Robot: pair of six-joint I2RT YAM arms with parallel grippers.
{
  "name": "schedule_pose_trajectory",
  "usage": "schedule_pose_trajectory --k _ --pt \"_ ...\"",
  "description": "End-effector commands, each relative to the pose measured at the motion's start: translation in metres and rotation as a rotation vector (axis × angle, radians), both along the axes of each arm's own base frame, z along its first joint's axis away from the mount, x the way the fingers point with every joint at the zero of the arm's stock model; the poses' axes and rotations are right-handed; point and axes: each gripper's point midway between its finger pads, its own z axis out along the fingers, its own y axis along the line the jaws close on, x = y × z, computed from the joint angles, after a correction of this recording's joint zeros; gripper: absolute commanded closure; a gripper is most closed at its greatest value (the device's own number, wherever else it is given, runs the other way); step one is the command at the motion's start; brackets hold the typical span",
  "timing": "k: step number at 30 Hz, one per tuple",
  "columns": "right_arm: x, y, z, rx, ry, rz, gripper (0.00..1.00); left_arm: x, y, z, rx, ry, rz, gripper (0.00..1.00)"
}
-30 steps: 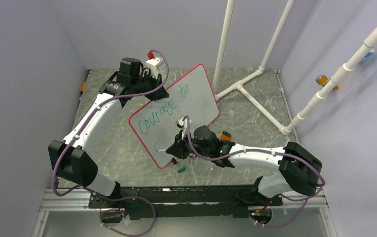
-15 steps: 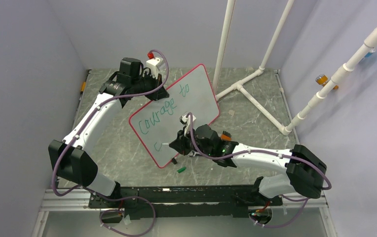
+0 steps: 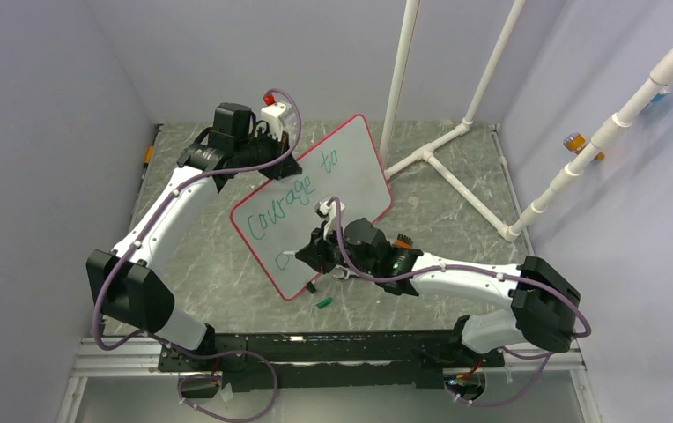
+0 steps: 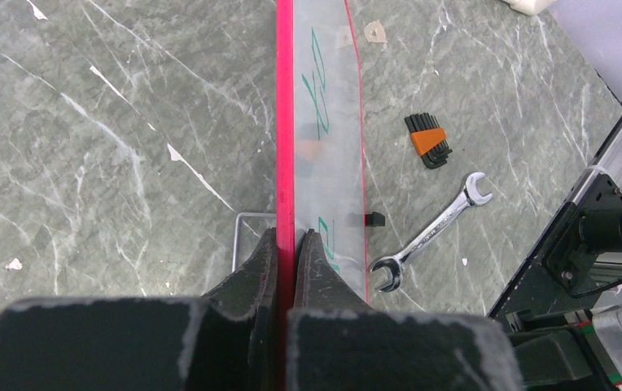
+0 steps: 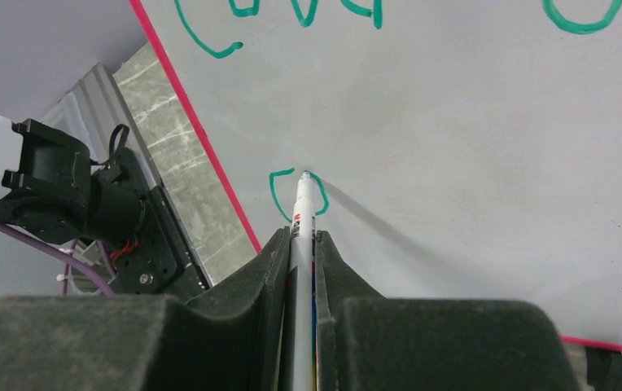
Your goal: Write a sentence on the whiteboard
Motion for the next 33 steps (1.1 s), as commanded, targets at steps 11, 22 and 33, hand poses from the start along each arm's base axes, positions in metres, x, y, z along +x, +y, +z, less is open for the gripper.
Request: schedule_pose_trajectory --k 11,22,33 --pt "-0.009 0.014 0.025 0.045 -0.055 0.033 1.00 0.015 0.031 -0.031 0.191 -0.035 0.079 1.00" --pt "-0.009 -0.002 0.049 0.095 -0.117 0.002 1.00 0.015 0.031 -0.033 0.193 -0.033 0.074 1.00" --pt "0.013 -0.009 0.045 0.062 -0.137 -0.079 1.00 0.013 0.030 -0.031 0.188 -0.036 0.068 1.00"
